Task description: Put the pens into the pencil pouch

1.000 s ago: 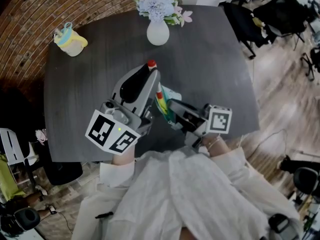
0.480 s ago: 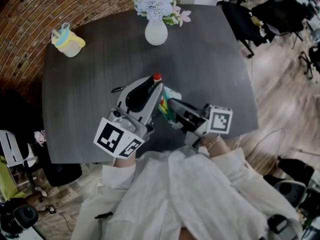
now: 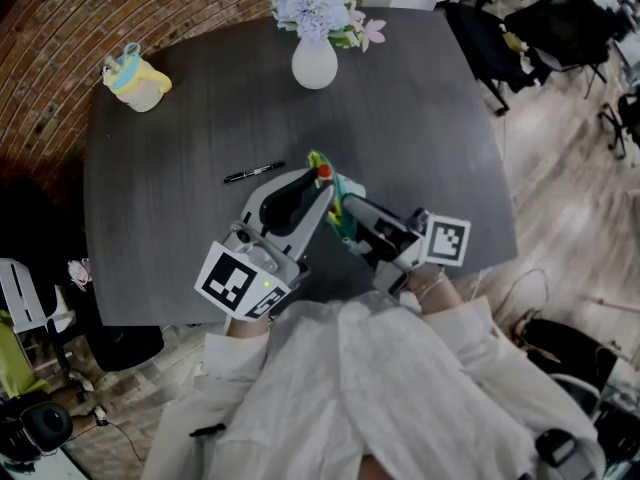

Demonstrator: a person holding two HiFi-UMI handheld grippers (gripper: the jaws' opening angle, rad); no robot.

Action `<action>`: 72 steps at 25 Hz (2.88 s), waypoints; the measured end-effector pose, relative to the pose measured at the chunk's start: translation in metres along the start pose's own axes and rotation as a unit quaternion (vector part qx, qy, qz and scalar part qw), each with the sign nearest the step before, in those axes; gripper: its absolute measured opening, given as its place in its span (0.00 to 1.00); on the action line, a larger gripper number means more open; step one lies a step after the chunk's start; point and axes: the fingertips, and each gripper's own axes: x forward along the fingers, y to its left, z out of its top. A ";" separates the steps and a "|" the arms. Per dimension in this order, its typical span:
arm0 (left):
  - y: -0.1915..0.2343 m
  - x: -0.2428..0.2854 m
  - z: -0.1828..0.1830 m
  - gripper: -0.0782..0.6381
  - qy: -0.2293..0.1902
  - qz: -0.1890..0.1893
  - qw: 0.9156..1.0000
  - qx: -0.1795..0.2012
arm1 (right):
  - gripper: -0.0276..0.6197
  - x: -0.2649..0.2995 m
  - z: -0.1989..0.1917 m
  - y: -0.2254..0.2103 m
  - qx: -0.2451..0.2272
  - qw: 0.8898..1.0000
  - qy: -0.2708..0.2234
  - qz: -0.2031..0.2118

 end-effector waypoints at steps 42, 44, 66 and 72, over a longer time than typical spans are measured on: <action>0.154 -0.064 -0.183 0.23 0.426 0.078 0.892 0.128 | 0.07 0.012 0.004 -0.004 0.013 1.000 -0.002 0.000; 0.160 -0.061 -0.189 0.23 0.430 0.080 0.891 0.121 | 0.07 0.014 0.004 -0.003 0.015 1.000 -0.001 0.003; 0.166 -0.057 -0.233 0.16 0.541 0.008 0.831 0.128 | 0.07 0.012 0.003 -0.007 0.014 1.000 0.008 -0.002; 0.167 -0.053 -0.230 0.16 0.541 0.024 0.831 0.127 | 0.07 0.010 0.006 -0.010 0.015 1.000 0.007 -0.006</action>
